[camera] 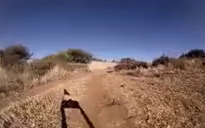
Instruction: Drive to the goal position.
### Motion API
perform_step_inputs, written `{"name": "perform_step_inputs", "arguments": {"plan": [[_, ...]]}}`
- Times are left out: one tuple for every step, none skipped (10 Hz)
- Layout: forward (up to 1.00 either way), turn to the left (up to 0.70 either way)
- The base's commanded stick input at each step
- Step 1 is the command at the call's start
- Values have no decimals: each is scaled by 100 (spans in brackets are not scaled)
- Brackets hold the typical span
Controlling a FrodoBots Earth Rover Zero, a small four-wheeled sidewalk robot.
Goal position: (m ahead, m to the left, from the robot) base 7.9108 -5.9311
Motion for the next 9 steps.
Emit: {"name": "perform_step_inputs", "arguments": {"plan": [[50,5],[50,0],[50,0],[50,0],[50,4],[50,9],[50,11],[50,3],[50,0]]}}
